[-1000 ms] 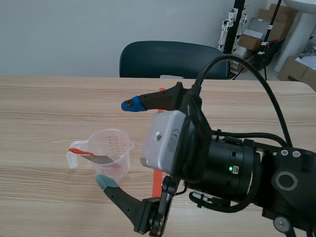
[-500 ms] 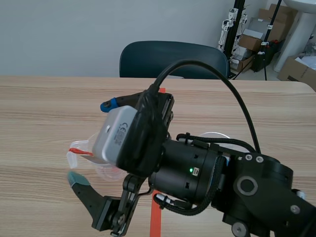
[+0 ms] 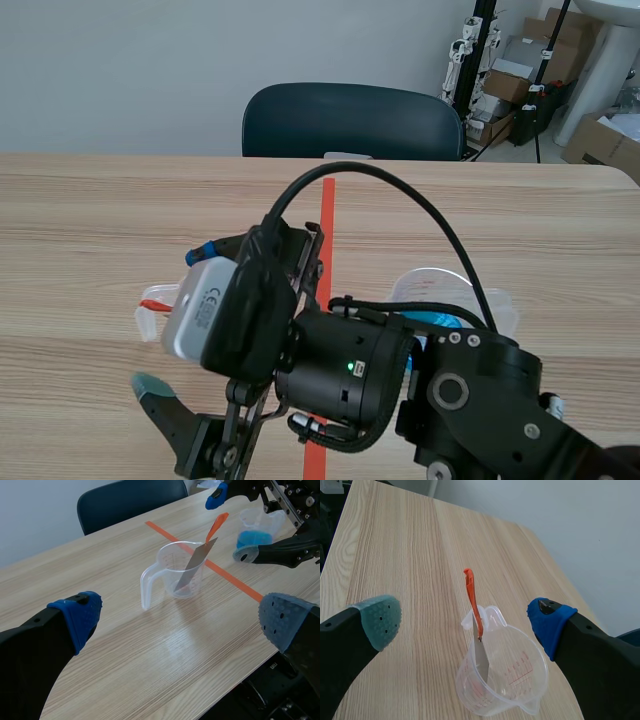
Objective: Do the redox reaction experiment. lift the metal plate out of the left beaker
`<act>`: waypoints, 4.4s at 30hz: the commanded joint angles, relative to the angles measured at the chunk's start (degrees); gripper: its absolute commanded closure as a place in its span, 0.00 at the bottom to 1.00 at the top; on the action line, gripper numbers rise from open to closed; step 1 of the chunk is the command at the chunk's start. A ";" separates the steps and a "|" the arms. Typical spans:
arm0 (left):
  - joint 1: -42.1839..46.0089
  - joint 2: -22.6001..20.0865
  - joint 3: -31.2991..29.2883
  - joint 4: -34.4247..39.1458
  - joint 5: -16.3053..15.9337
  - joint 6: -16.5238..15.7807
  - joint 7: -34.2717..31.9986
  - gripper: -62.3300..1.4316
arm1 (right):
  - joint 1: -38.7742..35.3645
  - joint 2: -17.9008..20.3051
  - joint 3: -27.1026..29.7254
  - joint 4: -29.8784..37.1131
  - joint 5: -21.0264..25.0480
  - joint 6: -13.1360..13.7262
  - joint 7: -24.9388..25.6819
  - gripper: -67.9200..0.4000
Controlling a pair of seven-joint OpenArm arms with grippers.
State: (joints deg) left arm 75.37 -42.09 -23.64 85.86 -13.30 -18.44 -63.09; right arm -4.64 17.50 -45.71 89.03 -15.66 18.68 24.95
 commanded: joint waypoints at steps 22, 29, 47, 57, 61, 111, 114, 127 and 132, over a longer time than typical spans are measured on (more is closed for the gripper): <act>0.07 0.00 -0.28 0.66 -0.55 -0.09 -0.98 0.00 | 2.45 0.26 0.24 1.20 -0.74 -1.31 2.43 0.51; 0.07 0.00 -0.28 0.66 -0.55 -0.09 -0.98 0.00 | 2.89 -0.09 -0.13 1.20 -0.70 -1.27 2.82 0.51; 0.07 -0.02 -0.28 0.66 -0.55 -0.09 -0.98 0.00 | 2.86 -0.83 -1.25 1.20 -0.66 -1.31 1.92 0.91; 0.07 -0.02 -0.28 0.66 -0.55 -0.09 -0.98 0.00 | 2.86 -0.83 -1.22 1.20 -0.66 -1.33 1.90 1.00; 0.07 -0.02 -0.28 0.66 -0.55 -0.09 -0.98 0.00 | 2.86 -0.83 -1.22 1.20 0.17 -1.33 0.68 1.00; 0.07 -0.02 -0.26 0.66 -0.55 -0.09 -1.01 0.00 | 12.46 -3.04 3.06 1.20 38.03 -2.84 -21.55 1.00; 0.07 -0.02 -0.26 0.66 -0.55 -0.09 -1.01 0.00 | 12.44 -3.04 3.06 1.20 39.30 -2.84 -22.10 1.00; 0.07 -0.02 -0.26 0.66 -0.55 -0.09 -1.01 0.00 | 12.46 -2.89 3.02 1.22 39.52 -2.58 -22.71 1.00; 0.07 -0.02 -0.26 0.66 -0.55 -0.09 -1.01 0.00 | 12.46 -2.58 3.02 2.25 39.52 -2.58 -23.02 1.00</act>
State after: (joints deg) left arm 75.37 -42.09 -23.64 85.84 -13.30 -18.44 -63.11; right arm 6.68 14.74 -42.85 89.17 23.22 15.86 1.15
